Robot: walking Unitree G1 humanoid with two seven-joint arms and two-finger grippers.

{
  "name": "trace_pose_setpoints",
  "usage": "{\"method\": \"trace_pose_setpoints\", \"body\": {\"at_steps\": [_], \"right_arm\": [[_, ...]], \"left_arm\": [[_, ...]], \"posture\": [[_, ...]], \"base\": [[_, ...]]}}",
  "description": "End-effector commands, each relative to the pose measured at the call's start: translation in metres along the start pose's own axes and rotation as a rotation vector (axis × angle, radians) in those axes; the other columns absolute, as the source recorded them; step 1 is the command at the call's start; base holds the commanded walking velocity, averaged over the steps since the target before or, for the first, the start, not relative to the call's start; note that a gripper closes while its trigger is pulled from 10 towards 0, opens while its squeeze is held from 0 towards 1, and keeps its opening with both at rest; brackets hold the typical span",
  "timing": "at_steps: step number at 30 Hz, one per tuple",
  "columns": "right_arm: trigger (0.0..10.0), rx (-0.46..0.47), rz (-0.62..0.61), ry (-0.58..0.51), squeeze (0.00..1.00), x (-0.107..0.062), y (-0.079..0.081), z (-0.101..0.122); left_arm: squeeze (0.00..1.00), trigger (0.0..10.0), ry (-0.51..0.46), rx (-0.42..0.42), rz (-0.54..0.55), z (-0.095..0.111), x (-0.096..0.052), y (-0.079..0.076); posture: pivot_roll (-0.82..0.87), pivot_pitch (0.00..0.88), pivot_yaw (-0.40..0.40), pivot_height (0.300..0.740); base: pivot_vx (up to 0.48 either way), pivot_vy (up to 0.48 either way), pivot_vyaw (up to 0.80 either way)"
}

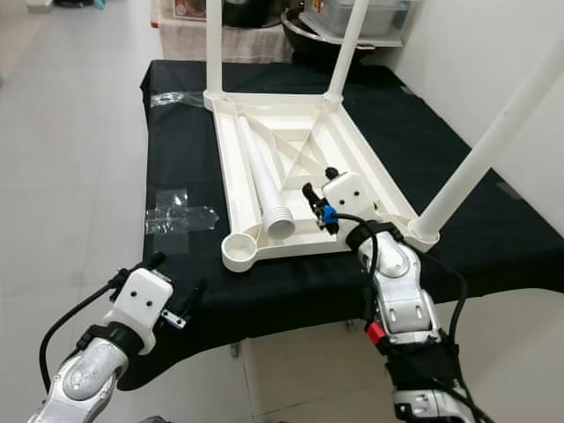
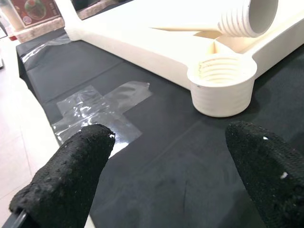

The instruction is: Building children table

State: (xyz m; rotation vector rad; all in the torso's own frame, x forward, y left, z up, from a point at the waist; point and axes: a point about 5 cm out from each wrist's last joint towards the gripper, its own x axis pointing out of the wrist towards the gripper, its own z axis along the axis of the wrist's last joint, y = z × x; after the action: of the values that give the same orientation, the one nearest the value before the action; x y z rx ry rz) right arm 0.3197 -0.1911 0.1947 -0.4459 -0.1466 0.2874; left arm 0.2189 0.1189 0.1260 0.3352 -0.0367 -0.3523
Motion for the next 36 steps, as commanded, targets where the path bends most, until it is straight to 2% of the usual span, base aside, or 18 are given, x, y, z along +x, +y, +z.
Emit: {"method": "trace_pose_setpoints", "body": {"at_steps": [1, 4, 6, 11, 14, 15, 17, 18, 20, 24, 29, 36], "right_arm": [[10.0, 0.027, -0.011, 0.021, 0.00, -0.007, -0.004, 0.000], [10.0, 0.023, -0.014, 0.018, 0.00, -0.011, -0.004, 0.002], [10.0, 0.061, 0.025, 0.010, 0.00, -0.021, 0.005, 0.005], [10.0, 0.095, 0.076, 0.017, 0.00, -0.028, 0.016, 0.003], [10.0, 0.132, 0.133, 0.050, 0.00, -0.036, 0.030, -0.003], [10.0, 0.132, 0.133, 0.050, 0.00, -0.036, 0.030, -0.003], [10.0, 0.112, 0.176, 0.059, 0.00, -0.039, 0.042, -0.004], [10.0, 0.092, 0.195, 0.059, 0.00, -0.039, 0.048, -0.004], [10.0, 0.092, 0.195, 0.059, 0.00, -0.039, 0.048, -0.004], [10.0, 0.069, 0.183, 0.069, 0.00, -0.032, 0.060, -0.002], [10.0, 0.063, 0.192, 0.084, 0.00, -0.026, 0.063, -0.003], [10.0, -0.008, 0.167, 0.113, 0.00, -0.020, 0.061, -0.006]], "left_arm": [[0.00, 10.0, 0.018, 0.006, -0.019, -0.006, -0.002, -0.007], [0.00, 10.0, 0.023, 0.004, -0.020, -0.008, -0.002, -0.008], [0.00, 10.0, 0.026, -0.005, -0.030, -0.008, -0.001, -0.008], [0.00, 10.0, 0.030, -0.007, -0.040, -0.009, 0.000, -0.008], [0.00, 10.0, 0.031, -0.006, -0.044, -0.008, -0.001, -0.008], [0.00, 10.0, 0.031, -0.006, -0.044, -0.008, -0.001, -0.008], [0.00, 10.0, 0.041, -0.009, -0.045, -0.009, -0.002, -0.008], [0.00, 10.0, 0.042, -0.013, -0.044, -0.009, -0.002, -0.009], [0.00, 10.0, 0.042, -0.013, -0.044, -0.009, -0.002, -0.009], [0.00, 10.0, 0.041, -0.022, -0.043, -0.008, -0.002, -0.010], [0.00, 10.0, 0.039, -0.023, -0.054, -0.006, -0.003, -0.011], [0.00, 10.0, 0.055, -0.034, -0.077, -0.006, -0.004, -0.014]], "posture": [[0.07, 0.074, -0.103, 0.740], [0.06, 0.074, -0.100, 0.740], [0.05, 0.078, -0.094, 0.740], [0.05, 0.085, -0.090, 0.740], [0.06, 0.092, -0.092, 0.740], [0.06, 0.092, -0.092, 0.740], [0.05, 0.099, -0.086, 0.740], [0.05, 0.099, -0.086, 0.740], [0.05, 0.099, -0.086, 0.740], [0.06, 0.118, -0.094, 0.740], [0.07, 0.134, -0.099, 0.740], [0.06, 0.138, -0.093, 0.740]], "base": [[0.000, 0.000, 0.00], [0.000, 0.000, 0.00], [0.000, 0.000, 0.00], [0.000, 0.000, 0.00], [0.000, 0.000, 0.00], [0.000, 0.000, 0.00], [0.000, 0.000, 0.00], [0.000, 0.000, 0.00], [0.000, 0.000, 0.00], [0.000, 0.000, 0.00], [0.000, 0.000, 0.00], [0.000, 0.000, 0.00]]}}
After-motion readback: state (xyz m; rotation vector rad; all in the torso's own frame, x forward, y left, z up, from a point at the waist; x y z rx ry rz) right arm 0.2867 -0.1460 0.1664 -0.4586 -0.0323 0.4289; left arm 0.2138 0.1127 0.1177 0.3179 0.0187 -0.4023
